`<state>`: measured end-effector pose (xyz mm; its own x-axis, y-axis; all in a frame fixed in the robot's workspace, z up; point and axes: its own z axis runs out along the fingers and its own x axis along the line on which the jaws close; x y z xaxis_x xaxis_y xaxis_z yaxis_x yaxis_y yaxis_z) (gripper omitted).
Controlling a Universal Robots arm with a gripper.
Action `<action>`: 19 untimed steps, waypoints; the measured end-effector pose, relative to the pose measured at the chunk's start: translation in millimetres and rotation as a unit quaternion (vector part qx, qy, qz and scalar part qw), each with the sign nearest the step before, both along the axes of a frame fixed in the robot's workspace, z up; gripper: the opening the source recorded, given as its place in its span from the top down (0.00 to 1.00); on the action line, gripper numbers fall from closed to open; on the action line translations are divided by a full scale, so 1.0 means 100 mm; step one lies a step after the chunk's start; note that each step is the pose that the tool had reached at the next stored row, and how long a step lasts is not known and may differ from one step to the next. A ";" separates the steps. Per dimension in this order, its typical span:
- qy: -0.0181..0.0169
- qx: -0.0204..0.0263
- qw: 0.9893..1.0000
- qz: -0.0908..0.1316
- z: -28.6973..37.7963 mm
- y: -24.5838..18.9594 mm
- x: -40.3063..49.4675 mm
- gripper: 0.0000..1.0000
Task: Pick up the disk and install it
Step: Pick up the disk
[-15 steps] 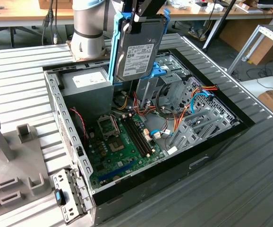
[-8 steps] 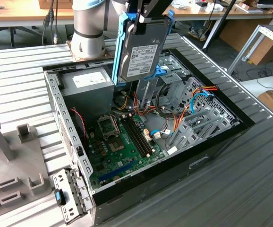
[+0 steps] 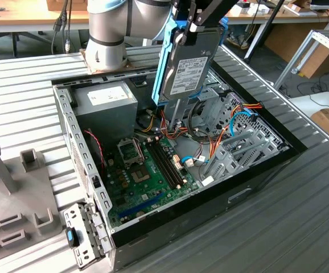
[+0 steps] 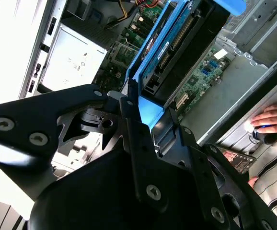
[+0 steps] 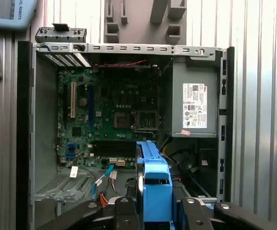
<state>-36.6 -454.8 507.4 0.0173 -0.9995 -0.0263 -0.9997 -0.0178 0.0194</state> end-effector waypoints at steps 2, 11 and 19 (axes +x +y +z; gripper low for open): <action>0.000 0.000 1.000 0.000 -0.001 -0.025 0.029 0.64; 0.000 0.000 1.000 0.000 -0.004 -0.174 0.102 0.64; 0.000 0.000 1.000 0.000 -0.005 -0.227 0.115 0.64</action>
<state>-25.1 -477.5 506.9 0.0173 -0.9995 -0.0263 -0.9997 -0.0179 0.0194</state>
